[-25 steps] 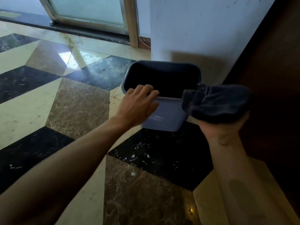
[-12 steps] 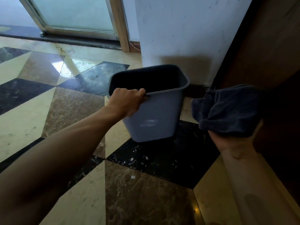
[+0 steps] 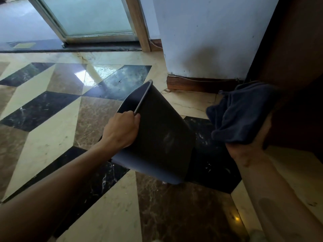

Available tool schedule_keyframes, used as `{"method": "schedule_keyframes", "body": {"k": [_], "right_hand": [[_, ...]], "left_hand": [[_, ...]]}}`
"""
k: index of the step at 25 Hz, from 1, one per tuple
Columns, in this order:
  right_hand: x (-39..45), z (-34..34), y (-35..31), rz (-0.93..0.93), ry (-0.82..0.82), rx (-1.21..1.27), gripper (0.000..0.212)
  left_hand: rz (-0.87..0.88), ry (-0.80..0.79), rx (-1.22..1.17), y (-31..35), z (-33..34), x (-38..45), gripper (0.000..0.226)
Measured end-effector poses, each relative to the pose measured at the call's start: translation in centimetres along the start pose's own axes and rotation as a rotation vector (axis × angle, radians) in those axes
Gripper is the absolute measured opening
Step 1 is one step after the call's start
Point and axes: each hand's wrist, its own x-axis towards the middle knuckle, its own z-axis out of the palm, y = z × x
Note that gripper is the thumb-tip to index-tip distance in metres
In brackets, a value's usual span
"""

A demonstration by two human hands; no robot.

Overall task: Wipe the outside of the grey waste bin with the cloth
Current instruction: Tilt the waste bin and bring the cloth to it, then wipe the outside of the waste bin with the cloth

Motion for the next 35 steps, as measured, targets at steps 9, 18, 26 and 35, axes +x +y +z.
{"method": "schedule_keyframes", "body": {"k": [9, 18, 26, 35], "right_hand": [[-4.6, 0.2, 13.3, -0.415, -0.318, -0.888, 0.051], [1.2, 0.0, 16.6, -0.534, -0.536, -1.504, 0.051], [8.5, -7.6, 15.1, -0.123, -0.015, -1.494, 0.056], [-2.5, -4.1, 18.1, -0.422, -0.256, -1.542, 0.054]], "left_hand": [[-0.169, -0.036, -0.274, 3.6, 1.1, -2.3, 0.035], [-0.115, -0.089, -0.337, 2.3, 0.7, -2.4, 0.045], [-0.177, -0.095, -0.377, 0.6, 0.5, -2.6, 0.049], [-0.12, -0.096, -0.382, 1.2, 1.3, -2.4, 0.044]]}}
